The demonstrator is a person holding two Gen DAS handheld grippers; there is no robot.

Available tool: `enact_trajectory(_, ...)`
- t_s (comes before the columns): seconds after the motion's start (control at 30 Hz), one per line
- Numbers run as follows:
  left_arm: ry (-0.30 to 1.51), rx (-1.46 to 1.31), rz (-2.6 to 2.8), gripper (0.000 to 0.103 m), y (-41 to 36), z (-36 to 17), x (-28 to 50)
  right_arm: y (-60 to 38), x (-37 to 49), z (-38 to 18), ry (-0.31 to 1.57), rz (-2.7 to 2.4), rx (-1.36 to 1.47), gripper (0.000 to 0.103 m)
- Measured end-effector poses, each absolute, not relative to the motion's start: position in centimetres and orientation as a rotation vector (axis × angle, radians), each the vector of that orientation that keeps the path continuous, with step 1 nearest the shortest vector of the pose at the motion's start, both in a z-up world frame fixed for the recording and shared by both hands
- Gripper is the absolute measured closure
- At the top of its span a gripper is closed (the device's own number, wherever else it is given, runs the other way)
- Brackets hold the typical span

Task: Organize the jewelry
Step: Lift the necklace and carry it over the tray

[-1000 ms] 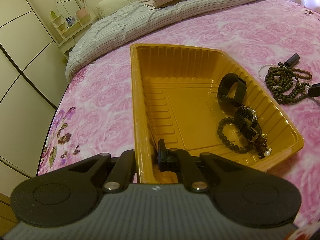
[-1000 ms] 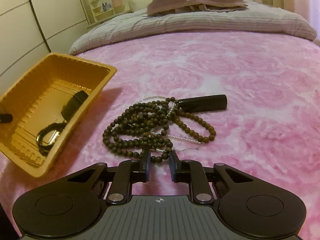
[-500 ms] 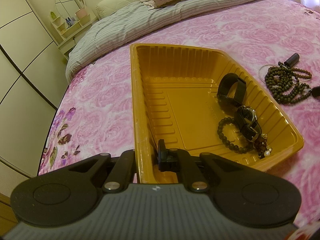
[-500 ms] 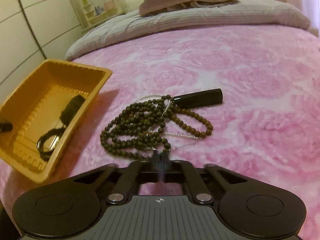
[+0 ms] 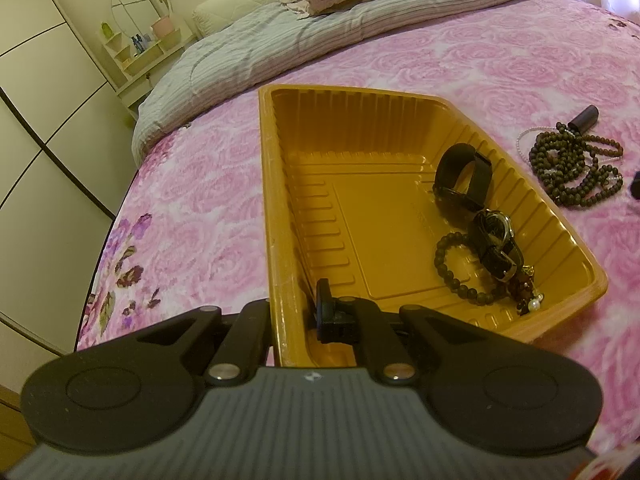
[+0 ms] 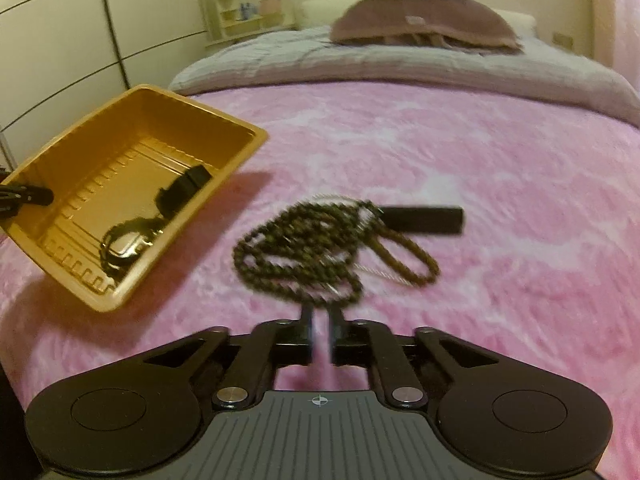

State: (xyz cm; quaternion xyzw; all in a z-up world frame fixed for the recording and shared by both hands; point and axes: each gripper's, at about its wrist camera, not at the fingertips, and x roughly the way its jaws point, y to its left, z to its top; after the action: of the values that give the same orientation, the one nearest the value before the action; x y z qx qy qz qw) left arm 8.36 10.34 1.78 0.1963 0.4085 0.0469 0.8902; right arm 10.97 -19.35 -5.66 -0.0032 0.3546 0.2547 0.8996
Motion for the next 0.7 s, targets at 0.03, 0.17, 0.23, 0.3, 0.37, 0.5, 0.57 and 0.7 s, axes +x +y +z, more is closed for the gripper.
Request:
enact_trajectory(0.03, 0.849, 0.407, 0.097, 0.098, 10.4, 1.8, 8.4, -18.9, 11.2, -5.6, 0.732, 0.539, -0.016, 0.078)
enact_trajectory(0.17, 0.848, 0.408, 0.097, 0.099, 10.3, 1.8, 8.4, -16.8, 11.9, -6.0, 0.728, 0.594, -0.105, 0.076)
enact_trajectory(0.23, 0.849, 0.407, 0.097, 0.099, 10.3, 1.8, 8.4, -15.6, 12.0, -6.1, 0.713, 0.631, -0.168, 0.076)
enact_trajectory(0.3, 0.849, 0.406, 0.098, 0.099, 10.4, 1.8, 8.4, -14.5, 11.9, -6.2, 0.688, 0.663, -0.246, 0.077)
enact_trajectory(0.37, 0.849, 0.407, 0.098, 0.099, 10.3, 1.8, 8.4, -13.3, 12.0, -6.7, 0.686, 0.695, -0.338, 0.077)
enact_trajectory(0.5, 0.849, 0.406, 0.098, 0.099, 10.3, 1.8, 8.4, -12.0, 12.0, -7.7, 0.663, 0.729, -0.488, 0.077)
enact_trajectory(0.57, 0.849, 0.406, 0.099, 0.099, 10.3, 1.8, 8.5, -11.7, 12.0, -7.9, 0.65, 0.736, -0.523, 0.077)
enact_trajectory(0.7, 0.849, 0.407, 0.099, 0.099, 10.3, 1.9, 8.5, -11.1, 11.4, -8.3, 0.647, 0.73, -0.581, 0.096)
